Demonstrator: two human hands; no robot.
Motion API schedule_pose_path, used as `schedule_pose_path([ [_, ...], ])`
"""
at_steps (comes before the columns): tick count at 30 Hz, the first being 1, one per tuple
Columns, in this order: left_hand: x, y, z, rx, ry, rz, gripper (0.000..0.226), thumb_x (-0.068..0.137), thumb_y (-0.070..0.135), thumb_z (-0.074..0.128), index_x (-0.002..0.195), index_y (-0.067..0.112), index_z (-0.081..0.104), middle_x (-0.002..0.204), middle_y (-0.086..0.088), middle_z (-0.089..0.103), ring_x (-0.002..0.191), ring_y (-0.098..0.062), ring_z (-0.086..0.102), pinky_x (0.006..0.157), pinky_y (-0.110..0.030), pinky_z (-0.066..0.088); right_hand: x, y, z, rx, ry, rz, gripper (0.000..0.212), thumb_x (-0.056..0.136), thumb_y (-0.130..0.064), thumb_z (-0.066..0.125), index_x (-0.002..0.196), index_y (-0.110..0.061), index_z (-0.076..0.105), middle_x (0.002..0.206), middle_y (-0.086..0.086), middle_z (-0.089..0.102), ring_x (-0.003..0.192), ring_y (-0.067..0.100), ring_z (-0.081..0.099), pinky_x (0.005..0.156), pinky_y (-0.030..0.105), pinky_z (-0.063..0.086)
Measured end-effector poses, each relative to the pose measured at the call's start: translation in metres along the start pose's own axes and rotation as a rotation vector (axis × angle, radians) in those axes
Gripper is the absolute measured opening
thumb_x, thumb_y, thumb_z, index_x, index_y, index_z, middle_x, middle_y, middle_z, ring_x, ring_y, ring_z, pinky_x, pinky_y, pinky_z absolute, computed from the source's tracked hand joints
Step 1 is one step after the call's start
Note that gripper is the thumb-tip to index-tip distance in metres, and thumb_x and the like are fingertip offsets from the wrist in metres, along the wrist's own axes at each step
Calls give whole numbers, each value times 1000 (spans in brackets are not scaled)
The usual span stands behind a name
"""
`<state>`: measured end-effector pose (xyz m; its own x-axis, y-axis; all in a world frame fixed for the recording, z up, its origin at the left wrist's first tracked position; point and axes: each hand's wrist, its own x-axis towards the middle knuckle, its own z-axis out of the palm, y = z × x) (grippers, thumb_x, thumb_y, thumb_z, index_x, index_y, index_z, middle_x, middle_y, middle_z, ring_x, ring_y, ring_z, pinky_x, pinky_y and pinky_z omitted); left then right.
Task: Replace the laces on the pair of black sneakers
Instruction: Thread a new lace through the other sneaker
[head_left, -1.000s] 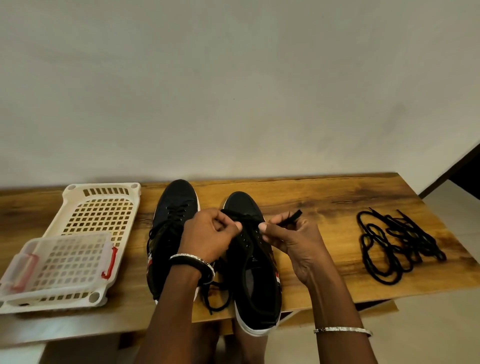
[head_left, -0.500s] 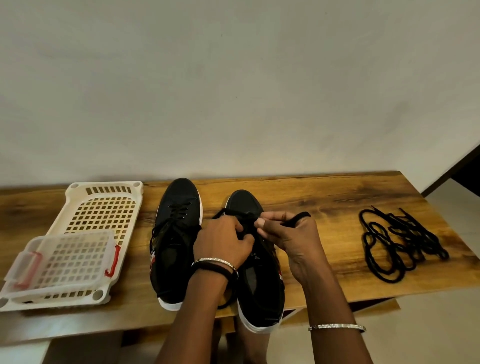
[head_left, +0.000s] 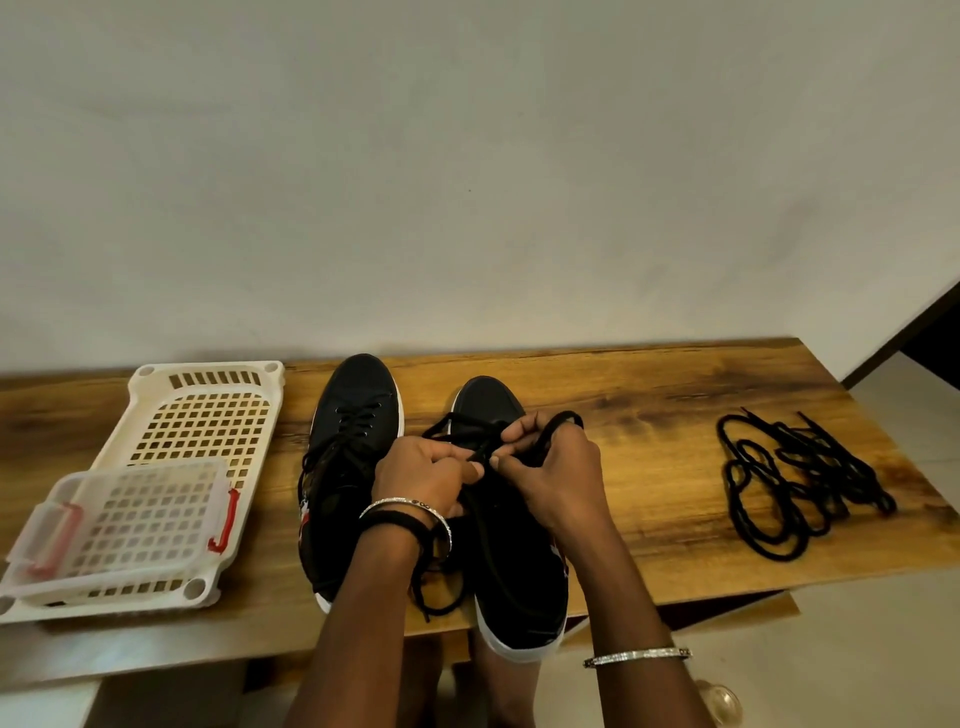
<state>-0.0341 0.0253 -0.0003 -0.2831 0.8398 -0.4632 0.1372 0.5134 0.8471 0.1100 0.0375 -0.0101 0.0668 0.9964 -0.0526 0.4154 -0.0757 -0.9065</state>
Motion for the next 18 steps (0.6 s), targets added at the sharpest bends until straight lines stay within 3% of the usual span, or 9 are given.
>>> schedule_pose_path([
  [5, -2, 2, -1, -51, -71, -17, 1, 85, 14, 76, 86, 13, 76, 92, -10, 74, 83, -22, 73, 66, -33, 62, 1, 4, 4, -18, 40, -6, 22, 78, -9, 82, 87, -19, 65, 81, -4, 71, 75, 0, 68, 71, 18, 55],
  [7, -1, 5, -2, -167, -121, -71, 19, 96, 21, 64, 93, 4, 73, 91, -16, 73, 81, -24, 72, 62, -30, 61, 1, 5, 5, -16, 51, 1, 22, 77, -9, 84, 87, -19, 66, 80, -5, 71, 75, -1, 68, 72, 17, 54],
  [9, -2, 4, -1, -195, -120, -60, 21, 100, 17, 56, 96, 2, 71, 84, -15, 72, 73, -22, 72, 58, -27, 60, 2, 5, 5, 5, 46, 25, 22, 76, -10, 85, 85, -18, 67, 80, -4, 72, 74, -1, 68, 70, 16, 53],
  [14, 1, -5, 9, 267, 94, 271, 7, 90, 13, 70, 89, 17, 76, 67, 4, 71, 55, -10, 70, 62, -32, 62, 2, 9, 1, 98, 5, 107, 20, 76, -10, 86, 84, -16, 69, 83, 6, 73, 80, 15, 72, 74, 30, 59],
  [18, -1, 3, 9, 438, 103, 344, 12, 92, 19, 64, 80, 20, 66, 63, 1, 70, 50, -9, 68, 66, -33, 61, 2, 11, 1, 140, -34, 120, 17, 79, -8, 83, 88, -15, 70, 86, 3, 74, 84, 14, 72, 81, 34, 60],
])
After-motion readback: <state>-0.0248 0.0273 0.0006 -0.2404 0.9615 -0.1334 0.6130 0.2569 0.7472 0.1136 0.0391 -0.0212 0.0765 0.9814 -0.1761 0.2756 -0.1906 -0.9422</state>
